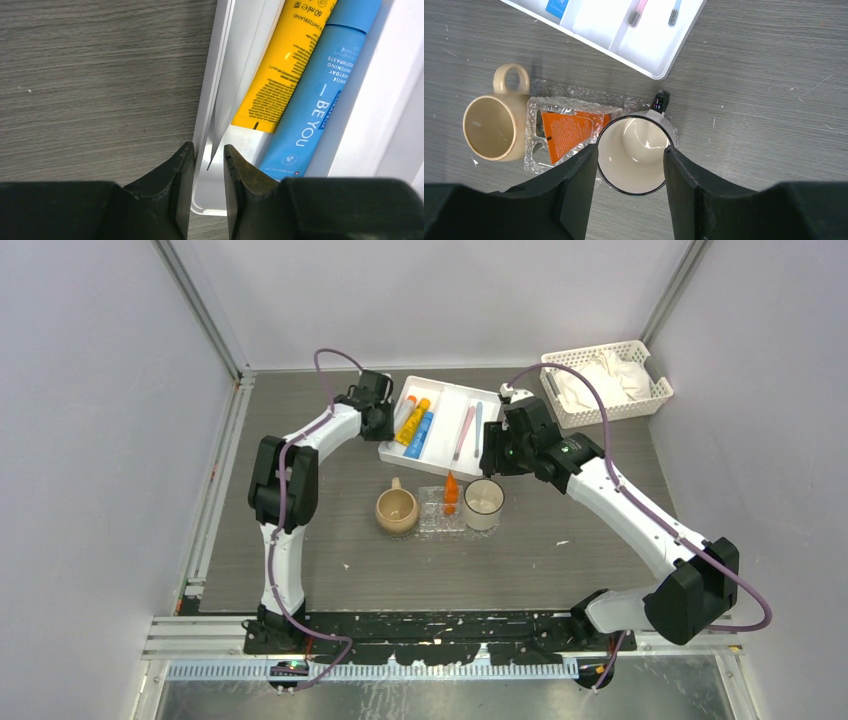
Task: Prepare toiletry sets of a toothbrush and toothpaste on the tray
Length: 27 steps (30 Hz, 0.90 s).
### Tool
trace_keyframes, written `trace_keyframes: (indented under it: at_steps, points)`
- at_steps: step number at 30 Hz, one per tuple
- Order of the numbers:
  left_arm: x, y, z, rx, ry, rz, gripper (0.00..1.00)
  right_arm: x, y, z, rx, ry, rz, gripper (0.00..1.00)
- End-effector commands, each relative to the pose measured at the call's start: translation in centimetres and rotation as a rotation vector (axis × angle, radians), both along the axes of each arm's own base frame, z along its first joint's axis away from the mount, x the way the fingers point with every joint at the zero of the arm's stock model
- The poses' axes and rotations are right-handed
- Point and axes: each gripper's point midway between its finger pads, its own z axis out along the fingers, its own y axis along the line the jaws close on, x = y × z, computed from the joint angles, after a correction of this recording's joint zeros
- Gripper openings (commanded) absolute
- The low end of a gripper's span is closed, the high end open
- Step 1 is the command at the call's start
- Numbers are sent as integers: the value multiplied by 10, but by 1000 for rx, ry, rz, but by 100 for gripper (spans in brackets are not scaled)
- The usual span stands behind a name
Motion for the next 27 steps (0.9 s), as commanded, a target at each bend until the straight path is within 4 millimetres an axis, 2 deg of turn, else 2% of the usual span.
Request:
trace_keyframes:
  at_steps: [1,5,13,19,27]
  points:
    - [16,-17,22,-40,-74,-24,28,7,4,7,27,-32,3,56]
    - [14,-20,27,-33,-87,-32,27,8,4,6,27,-29,2,56]
    - [15,-20,43,13,-123,-33,34,7,5,4,31,-22,8,55]
    - [16,-20,54,33,-151,-34,35,7,6,2,32,-18,10,55]
    - [11,-21,45,32,-122,-38,33,8,7,-1,30,-11,12,53]
